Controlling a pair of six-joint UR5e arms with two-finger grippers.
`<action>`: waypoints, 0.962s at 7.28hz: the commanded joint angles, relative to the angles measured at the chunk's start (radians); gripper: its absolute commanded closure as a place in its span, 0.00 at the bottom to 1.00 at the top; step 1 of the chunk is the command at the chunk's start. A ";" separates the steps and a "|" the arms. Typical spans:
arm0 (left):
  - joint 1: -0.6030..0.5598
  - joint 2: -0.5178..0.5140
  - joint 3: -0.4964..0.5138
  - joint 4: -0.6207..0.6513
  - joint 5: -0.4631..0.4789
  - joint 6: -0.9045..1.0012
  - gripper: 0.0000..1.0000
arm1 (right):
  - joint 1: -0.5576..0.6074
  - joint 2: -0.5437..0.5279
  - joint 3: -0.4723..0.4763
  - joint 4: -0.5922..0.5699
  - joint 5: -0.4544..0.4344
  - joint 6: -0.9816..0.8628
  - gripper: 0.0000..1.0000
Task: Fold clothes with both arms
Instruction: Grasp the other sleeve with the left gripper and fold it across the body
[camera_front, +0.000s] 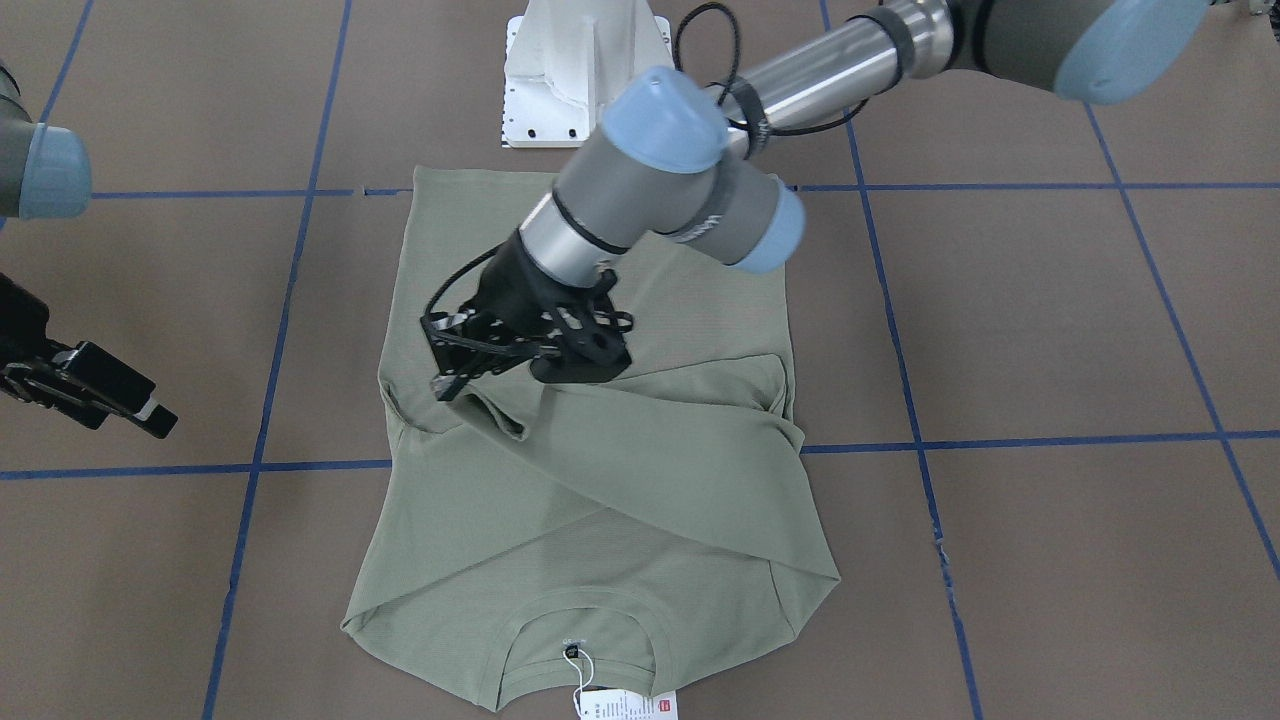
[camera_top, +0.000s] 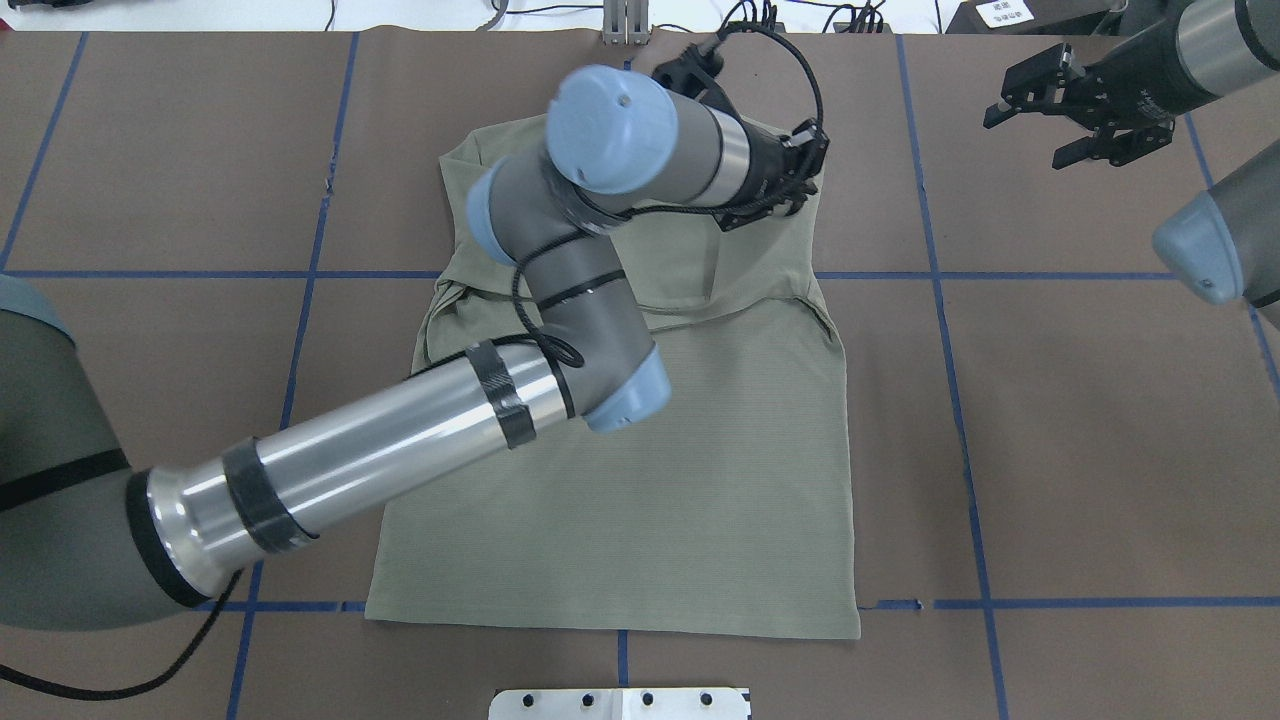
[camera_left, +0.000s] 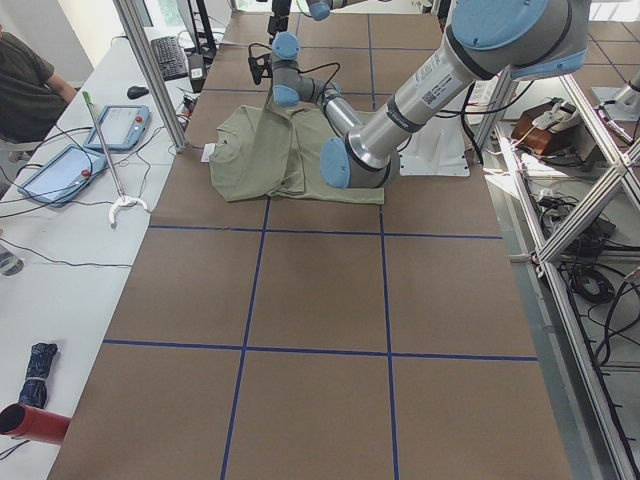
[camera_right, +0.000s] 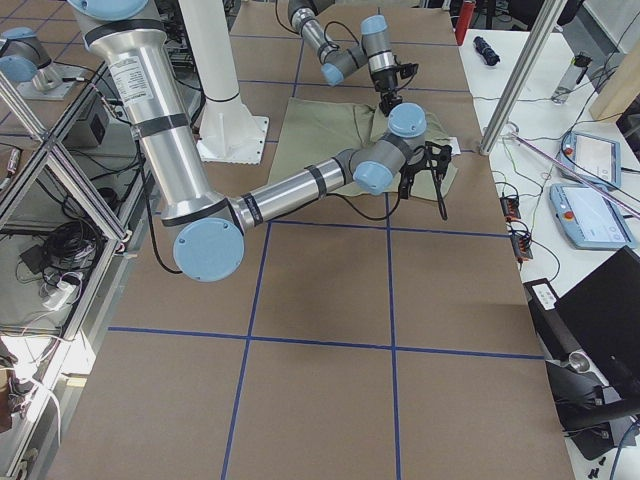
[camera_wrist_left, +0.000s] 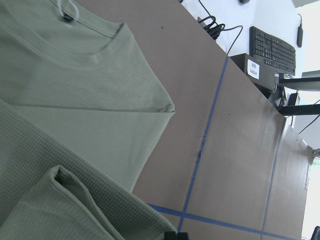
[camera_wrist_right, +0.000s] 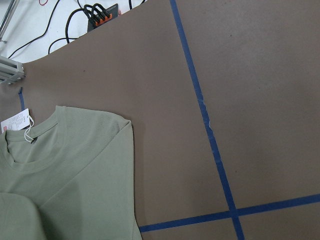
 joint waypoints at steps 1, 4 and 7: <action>0.039 -0.017 0.065 -0.047 0.065 -0.004 0.01 | 0.001 -0.001 -0.001 0.001 -0.009 0.000 0.00; 0.002 0.246 -0.340 0.014 -0.038 0.003 0.01 | -0.060 -0.004 0.014 0.002 -0.058 0.040 0.00; -0.097 0.561 -0.683 0.150 -0.226 0.168 0.02 | -0.428 -0.085 0.220 -0.003 -0.426 0.355 0.00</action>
